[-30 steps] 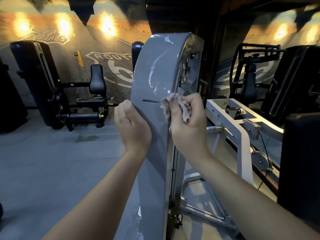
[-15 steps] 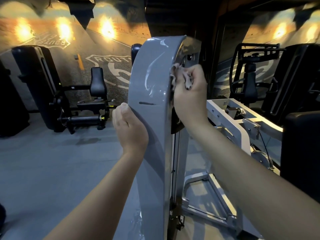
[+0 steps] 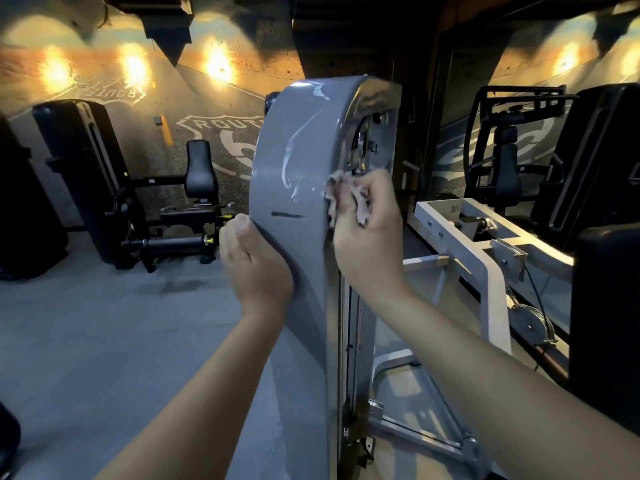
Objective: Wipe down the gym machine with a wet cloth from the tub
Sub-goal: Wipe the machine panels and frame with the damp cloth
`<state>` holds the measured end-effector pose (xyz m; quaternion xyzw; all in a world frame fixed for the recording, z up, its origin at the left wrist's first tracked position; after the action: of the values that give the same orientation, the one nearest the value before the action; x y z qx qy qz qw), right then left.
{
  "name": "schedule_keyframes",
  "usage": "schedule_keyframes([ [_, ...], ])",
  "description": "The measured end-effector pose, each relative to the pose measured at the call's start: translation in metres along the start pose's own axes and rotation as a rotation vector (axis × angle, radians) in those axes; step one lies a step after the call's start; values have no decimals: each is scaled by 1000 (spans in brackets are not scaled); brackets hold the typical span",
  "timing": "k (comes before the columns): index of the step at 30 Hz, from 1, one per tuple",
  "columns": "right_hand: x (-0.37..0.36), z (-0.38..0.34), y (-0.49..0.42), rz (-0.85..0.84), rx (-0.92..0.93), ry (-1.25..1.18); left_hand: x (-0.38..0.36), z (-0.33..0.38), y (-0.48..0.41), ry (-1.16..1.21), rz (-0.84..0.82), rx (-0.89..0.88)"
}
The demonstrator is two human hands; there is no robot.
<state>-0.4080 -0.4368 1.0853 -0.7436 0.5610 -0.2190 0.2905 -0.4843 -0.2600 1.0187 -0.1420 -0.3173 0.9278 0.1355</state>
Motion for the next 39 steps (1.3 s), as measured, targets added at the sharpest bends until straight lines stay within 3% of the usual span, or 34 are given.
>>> schedule_keyframes([
  [5,14,-12,-53,148,-21,31,-2,0,2,17,-22,25],
  [10,0,6,4,-11,-5,45,-1,3,0,5,-5,-4],
  [15,15,-8,-53,150,-32,40,-1,3,1,30,-7,12],
  [21,2,9,6,-21,9,85,1,9,-2,-14,-6,-28],
  [26,14,-12,-47,86,-15,109,-1,7,1,-63,-101,58],
  [30,10,-6,-1,-108,-24,85,11,10,5,-134,-111,129],
  [33,21,7,41,-276,-110,-11,32,30,23,-122,-93,33],
  [39,36,40,78,-405,-357,-290,35,75,81,-7,-392,-218],
])
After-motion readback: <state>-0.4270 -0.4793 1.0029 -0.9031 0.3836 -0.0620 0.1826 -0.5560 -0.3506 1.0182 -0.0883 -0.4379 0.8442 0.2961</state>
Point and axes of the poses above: each hand's wrist, its own y-axis away from the middle knuckle, its own x-axis out of the back of the hand, z = x × y, the point moved 9 cm from there along -y, towards the middle knuckle, and after that the axes turned 7 degrees about -x, right-handed, at the moved point
